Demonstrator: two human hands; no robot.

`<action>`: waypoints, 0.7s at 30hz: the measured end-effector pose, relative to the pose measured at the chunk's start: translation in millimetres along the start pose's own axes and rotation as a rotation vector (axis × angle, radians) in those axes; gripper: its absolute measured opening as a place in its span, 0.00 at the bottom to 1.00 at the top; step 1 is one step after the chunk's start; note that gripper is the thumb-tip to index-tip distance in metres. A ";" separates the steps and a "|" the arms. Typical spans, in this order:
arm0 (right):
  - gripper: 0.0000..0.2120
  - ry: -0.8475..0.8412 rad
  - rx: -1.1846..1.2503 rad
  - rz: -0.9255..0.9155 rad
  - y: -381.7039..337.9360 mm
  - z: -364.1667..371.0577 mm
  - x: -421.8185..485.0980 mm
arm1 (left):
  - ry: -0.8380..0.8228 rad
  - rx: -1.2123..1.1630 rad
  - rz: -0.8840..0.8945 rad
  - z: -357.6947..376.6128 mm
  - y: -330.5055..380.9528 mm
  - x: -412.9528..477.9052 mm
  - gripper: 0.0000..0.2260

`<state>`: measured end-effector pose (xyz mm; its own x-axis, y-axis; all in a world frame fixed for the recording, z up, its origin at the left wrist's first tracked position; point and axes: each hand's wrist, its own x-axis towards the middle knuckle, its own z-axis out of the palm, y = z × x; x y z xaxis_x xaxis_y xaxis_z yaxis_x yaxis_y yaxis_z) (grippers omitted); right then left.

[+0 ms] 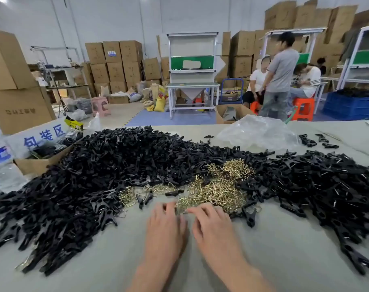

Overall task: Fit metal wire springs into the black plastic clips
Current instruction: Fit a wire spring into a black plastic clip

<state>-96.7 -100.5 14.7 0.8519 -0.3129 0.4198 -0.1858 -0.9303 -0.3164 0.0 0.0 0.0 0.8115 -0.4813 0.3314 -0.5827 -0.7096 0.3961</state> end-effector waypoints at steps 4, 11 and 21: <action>0.20 -0.009 -0.106 -0.050 7.1 24.3 46.3 | 0.041 0.125 -0.030 7.4 -15.6 26.9 0.16; 0.24 -0.151 -0.330 -0.166 22.5 54.7 120.9 | 0.127 -0.100 -0.054 15.6 -34.1 42.2 0.13; 0.09 -0.045 0.176 0.035 15.5 42.2 117.6 | 0.146 -0.688 -0.169 1.1 -33.8 45.4 0.12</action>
<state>21.2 -143.6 23.3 0.8682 -0.3322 0.3685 -0.1307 -0.8696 -0.4761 56.6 1.6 0.7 0.9067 -0.2859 0.3102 -0.3851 -0.2608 0.8852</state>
